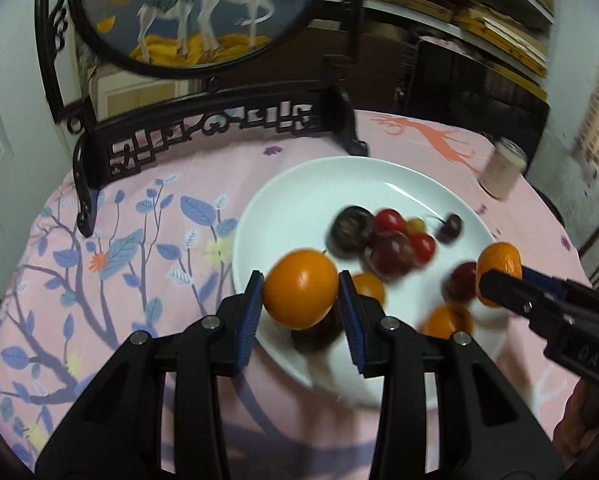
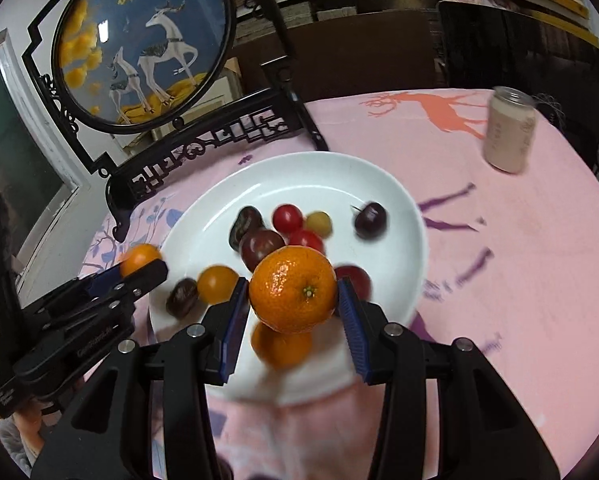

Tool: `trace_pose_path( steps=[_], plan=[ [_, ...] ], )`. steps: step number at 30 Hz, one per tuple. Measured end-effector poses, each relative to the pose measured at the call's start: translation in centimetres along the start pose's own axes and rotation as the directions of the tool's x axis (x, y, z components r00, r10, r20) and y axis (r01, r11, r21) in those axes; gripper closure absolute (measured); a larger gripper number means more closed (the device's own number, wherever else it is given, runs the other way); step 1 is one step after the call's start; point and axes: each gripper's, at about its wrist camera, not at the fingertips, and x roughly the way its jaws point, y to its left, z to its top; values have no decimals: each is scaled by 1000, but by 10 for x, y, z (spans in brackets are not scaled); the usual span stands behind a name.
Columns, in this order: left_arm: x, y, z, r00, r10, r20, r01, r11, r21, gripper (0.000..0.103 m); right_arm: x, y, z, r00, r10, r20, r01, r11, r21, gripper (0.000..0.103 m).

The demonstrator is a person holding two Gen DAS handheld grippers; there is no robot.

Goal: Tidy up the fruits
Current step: 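Carry both oranges to the plate and open both tools, then move both tools back, bringing the right tool around an orange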

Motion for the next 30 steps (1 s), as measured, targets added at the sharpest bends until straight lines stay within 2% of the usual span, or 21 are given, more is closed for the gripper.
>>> trace_pose_path(
  steps=[3, 4, 9, 11, 13, 16, 20, 25, 30],
  plan=[
    [6, 3, -5, 1000, -7, -20, 7, 1000, 2, 49, 8, 0, -1, 1000, 11, -5, -11, 1000, -7, 55],
    [6, 3, -6, 1000, -2, -16, 2, 1000, -1, 41, 9, -1, -1, 1000, 13, -4, -13, 1000, -4, 54],
    [-12, -3, -11, 999, 10, 34, -11, 1000, 28, 36, -2, -9, -8, 1000, 15, -2, -15, 1000, 11, 54],
    [-21, -5, -17, 998, 17, 57, -19, 999, 34, 26, -13, -15, -13, 1000, 13, 11, -13, 1000, 26, 53],
    [-29, -6, -26, 997, 33, 70, -36, 999, 36, 21, -23, -21, -17, 1000, 15, 20, -16, 999, 45, 50],
    [-34, -7, -43, 997, 55, 56, -58, 997, 52, 19, -37, -22, -28, 999, 21, 36, -23, 998, 52, 44],
    [-38, -6, -65, 998, 59, 18, -59, 997, 39, 18, -51, -16, -48, 999, 23, 39, -24, 1000, 17, 44],
    [-52, -11, -85, 994, 104, 32, -107, 992, 73, 13, -76, -11, -76, 997, 0, 78, 1, 1000, -21, 42],
    [-68, -10, -100, 989, 137, 56, -140, 988, 64, 7, -87, -11, -102, 998, 2, 61, 0, 1000, -24, 42]
  ],
)
